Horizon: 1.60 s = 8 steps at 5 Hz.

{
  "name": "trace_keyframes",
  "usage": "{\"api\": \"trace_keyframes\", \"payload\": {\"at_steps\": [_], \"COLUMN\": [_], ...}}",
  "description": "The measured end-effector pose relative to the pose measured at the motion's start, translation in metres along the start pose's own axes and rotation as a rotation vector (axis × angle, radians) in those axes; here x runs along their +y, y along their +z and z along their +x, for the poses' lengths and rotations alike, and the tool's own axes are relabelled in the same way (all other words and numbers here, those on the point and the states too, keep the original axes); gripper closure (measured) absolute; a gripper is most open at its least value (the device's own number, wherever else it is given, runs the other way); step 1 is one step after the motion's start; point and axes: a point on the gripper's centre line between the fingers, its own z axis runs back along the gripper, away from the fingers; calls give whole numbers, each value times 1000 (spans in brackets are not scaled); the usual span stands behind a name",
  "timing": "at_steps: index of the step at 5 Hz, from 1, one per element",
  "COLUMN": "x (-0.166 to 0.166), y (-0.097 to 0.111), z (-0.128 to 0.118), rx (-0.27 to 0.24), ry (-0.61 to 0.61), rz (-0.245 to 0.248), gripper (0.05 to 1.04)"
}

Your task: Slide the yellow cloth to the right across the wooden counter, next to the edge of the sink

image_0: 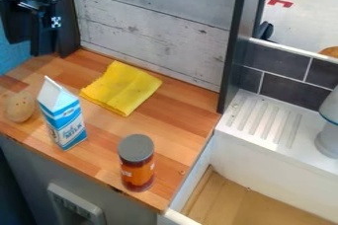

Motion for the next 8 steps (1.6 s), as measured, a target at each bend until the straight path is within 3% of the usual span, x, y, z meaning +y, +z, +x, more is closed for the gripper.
{"api": "trace_keyframes", "payload": {"at_steps": [1,2,3,5,6,8], "x": [0,3,11,16,14,31], "y": [-8,9,7,-40,-66,-84], "z": [1,20,38,86,108,135], "rx": [25,-54,-84,-167,-169,-169], "ry": [1,-6,19,99,109,196], "rz": [-21,-32,-31,36,30,52], "gripper": [83,83,83,83,83,83]}}
